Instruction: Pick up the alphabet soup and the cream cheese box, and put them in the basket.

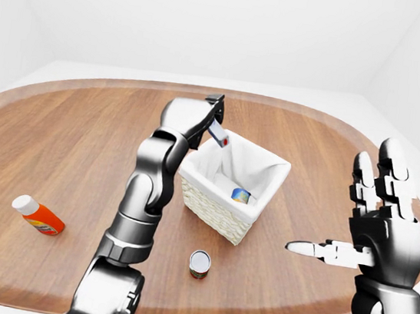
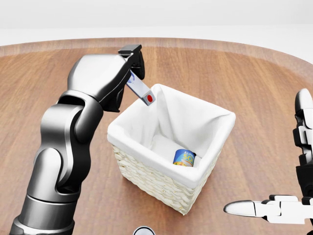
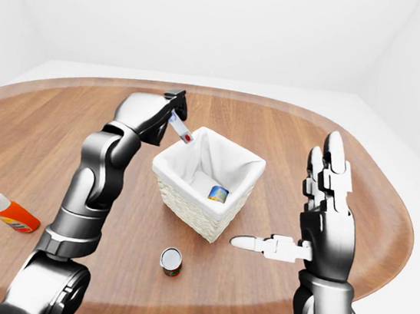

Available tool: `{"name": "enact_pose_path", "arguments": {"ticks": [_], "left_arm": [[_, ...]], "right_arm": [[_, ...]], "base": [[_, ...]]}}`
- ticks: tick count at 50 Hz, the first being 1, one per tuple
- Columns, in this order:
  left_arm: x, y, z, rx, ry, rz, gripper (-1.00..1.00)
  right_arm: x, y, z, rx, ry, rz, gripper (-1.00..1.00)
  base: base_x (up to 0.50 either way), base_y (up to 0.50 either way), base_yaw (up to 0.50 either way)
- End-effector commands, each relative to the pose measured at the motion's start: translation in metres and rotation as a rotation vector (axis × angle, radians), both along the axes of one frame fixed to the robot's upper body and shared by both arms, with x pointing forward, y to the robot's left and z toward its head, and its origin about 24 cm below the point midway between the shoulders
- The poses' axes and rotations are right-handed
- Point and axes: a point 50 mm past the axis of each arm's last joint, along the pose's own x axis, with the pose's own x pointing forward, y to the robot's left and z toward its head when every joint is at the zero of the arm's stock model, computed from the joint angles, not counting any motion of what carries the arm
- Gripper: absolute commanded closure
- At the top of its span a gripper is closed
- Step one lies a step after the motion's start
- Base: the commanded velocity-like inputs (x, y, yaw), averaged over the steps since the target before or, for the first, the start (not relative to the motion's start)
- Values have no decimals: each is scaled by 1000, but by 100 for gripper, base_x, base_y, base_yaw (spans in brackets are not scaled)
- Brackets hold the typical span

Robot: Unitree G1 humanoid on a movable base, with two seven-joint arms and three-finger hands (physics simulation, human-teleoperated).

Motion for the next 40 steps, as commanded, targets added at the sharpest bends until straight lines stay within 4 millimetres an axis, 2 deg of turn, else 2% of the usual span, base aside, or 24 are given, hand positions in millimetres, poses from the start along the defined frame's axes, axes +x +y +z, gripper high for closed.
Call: {"name": "enact_pose_path", "arguments": {"ticks": [1, 15, 32, 40], "left_arm": [[7, -17, -5, -106, 30, -88, 100], [8, -27, -27, -123, 97, -104, 100], [16, -31, -41, -147, 131, -95, 100], [19, -32, -40, -154, 116, -90, 100]], "right_arm": [[0, -1, 0, 3, -2, -3, -100], [0, -2, 2, 6, -10, -5, -100], [0, -2, 0, 7, -1, 0, -100], [-1, -1, 0, 7, -1, 2, -100]], "base": [[0, 0, 0], [0, 0, 0], [0, 0, 0], [0, 0, 0]]}}
